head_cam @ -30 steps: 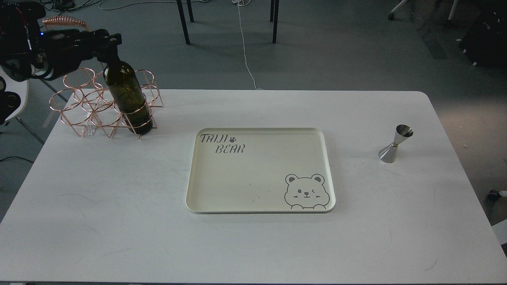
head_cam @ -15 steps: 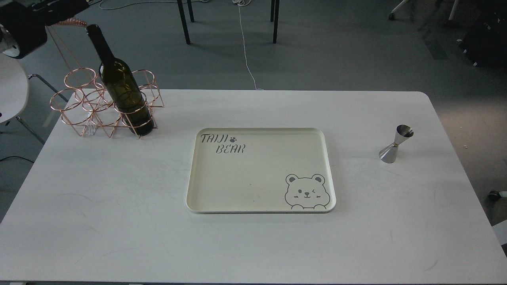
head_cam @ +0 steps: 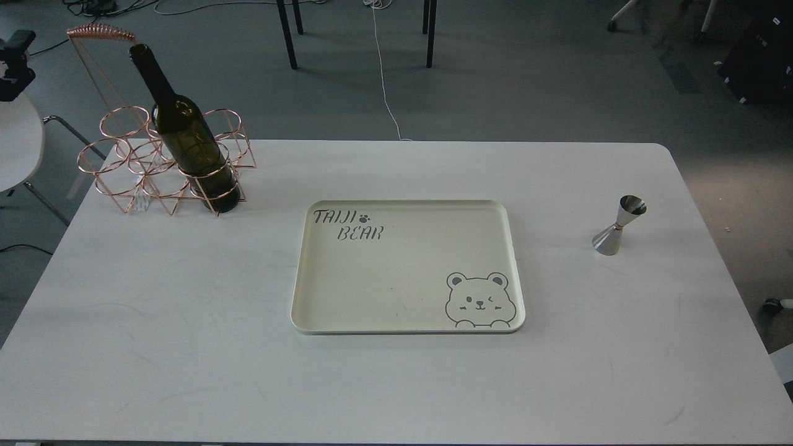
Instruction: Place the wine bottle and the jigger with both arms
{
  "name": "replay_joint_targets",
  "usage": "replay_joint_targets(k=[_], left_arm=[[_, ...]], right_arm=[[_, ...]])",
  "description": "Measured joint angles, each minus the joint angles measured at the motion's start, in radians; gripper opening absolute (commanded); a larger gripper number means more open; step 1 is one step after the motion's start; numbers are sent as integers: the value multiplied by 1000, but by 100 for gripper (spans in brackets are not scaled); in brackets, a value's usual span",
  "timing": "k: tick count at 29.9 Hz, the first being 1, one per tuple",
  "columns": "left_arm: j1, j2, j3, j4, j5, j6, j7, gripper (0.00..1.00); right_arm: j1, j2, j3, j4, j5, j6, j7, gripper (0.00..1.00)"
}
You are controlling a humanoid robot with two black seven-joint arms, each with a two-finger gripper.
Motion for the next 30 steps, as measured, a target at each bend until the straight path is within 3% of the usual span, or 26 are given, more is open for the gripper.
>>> replay_joint_targets(k=[5, 17, 30], left_arm=[[44, -70, -10, 61, -178, -49, -18, 98], [128, -152, -67, 172, -446, -190, -17, 99], [232, -198, -174, 169, -439, -197, -16, 99]], right_arm=[[-29, 5, -1, -22, 162, 15, -1, 99], [-82, 68, 74, -132, 483, 164, -90, 99], [-201, 160, 220, -145, 501, 209, -92, 99]])
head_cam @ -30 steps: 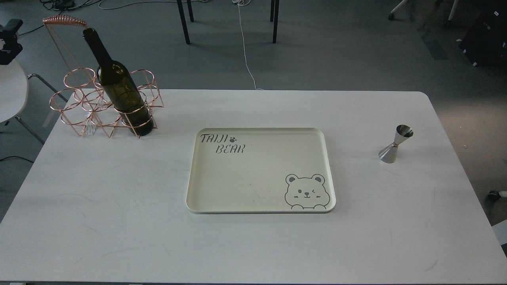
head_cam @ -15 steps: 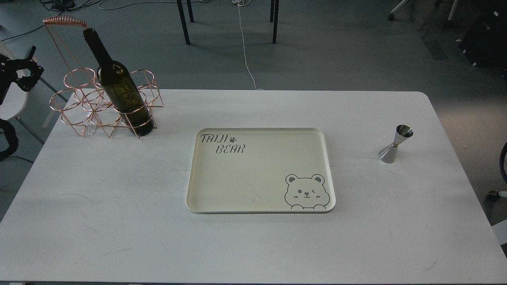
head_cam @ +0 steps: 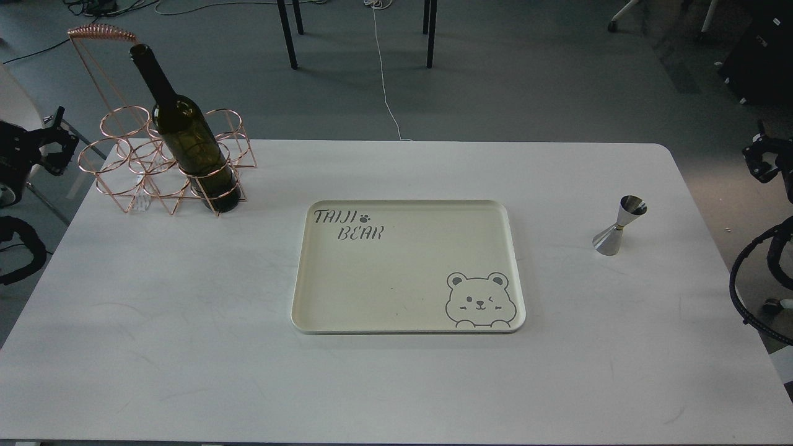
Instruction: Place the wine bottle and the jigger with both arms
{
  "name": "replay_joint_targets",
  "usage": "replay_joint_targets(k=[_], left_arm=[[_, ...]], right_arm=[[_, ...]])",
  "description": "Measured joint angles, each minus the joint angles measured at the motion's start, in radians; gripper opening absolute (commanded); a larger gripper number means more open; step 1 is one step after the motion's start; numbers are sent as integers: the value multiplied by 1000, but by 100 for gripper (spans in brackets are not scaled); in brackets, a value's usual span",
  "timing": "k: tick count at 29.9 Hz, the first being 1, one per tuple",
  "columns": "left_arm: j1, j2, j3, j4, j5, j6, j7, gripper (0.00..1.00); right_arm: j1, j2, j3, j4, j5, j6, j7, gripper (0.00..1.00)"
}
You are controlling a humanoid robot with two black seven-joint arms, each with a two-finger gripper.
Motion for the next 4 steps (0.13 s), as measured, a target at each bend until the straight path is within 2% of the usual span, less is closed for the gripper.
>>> replay_joint_targets(k=[4], left_arm=[[0, 10, 3, -3, 2, -1, -2, 99]], right_arm=[[-3, 1, -1, 0, -2, 34, 0, 99]])
